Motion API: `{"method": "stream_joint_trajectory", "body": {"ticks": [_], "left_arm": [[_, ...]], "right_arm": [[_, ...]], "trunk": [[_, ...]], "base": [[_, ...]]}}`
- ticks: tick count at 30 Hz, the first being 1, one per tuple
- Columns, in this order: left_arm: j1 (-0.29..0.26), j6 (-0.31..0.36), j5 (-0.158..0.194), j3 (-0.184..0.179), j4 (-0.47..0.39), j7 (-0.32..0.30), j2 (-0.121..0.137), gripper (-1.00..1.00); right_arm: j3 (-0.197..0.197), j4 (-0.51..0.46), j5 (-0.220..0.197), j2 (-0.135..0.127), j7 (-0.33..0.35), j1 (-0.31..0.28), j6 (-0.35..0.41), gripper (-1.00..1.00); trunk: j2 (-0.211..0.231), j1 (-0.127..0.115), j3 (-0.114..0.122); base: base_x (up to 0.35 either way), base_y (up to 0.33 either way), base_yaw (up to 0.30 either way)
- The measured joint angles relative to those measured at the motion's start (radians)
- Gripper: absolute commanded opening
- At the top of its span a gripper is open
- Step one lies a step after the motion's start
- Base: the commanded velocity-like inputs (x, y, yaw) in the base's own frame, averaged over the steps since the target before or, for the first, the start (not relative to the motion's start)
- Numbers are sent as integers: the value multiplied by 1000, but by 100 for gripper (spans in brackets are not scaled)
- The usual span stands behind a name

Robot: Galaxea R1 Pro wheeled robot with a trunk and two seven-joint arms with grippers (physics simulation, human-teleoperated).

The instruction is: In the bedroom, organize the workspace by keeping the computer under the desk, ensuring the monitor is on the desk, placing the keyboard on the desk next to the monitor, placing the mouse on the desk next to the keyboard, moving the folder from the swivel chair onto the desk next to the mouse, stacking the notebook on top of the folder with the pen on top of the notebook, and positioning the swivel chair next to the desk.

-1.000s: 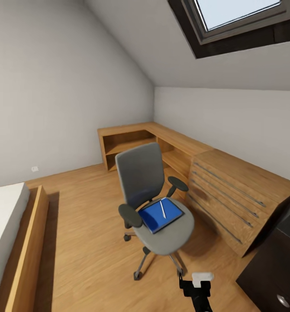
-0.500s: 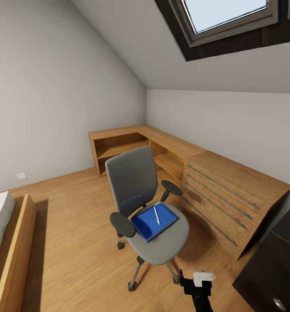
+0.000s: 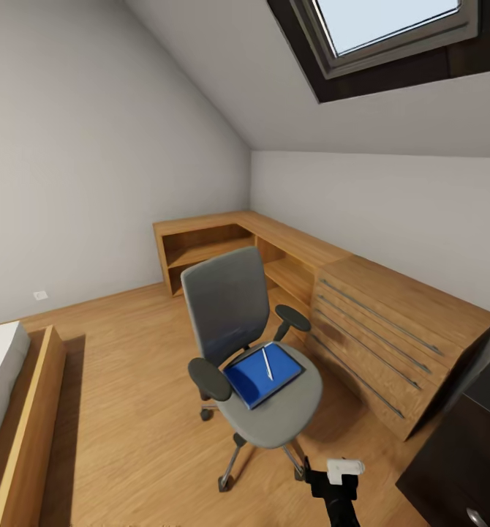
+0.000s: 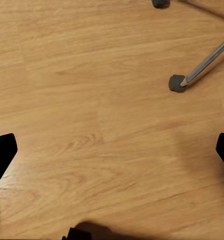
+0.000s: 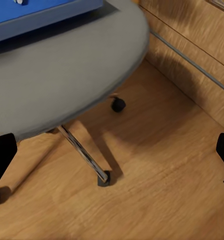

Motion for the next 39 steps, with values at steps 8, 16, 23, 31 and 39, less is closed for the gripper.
{"method": "stream_joint_trajectory", "body": {"ticks": [8,16,23,31,39], "left_arm": [[0,0,0,0,0,0,0,100],[0,0,0,0,0,0,0,100],[0,0,0,1,1,0,0,100],[0,0,1,1,8,0,0,100],[0,0,1,2,9,0,1,100]], "right_arm": [[0,0,0,0,-17,0,-3,100],[0,0,0,0,-19,0,-4,100],[0,-1,1,-1,-19,0,-5,100],[-4,-33,1,-1,-43,-2,40,100],[3,-505,4,6,-35,-9,732,100]], "trunk": [[0,0,-3],[0,0,-7],[0,0,-9],[0,0,-9],[0,0,-9]], "base": [[186,-154,245],[78,-61,260],[6,-5,124],[0,0,9],[60,0,0]]}}
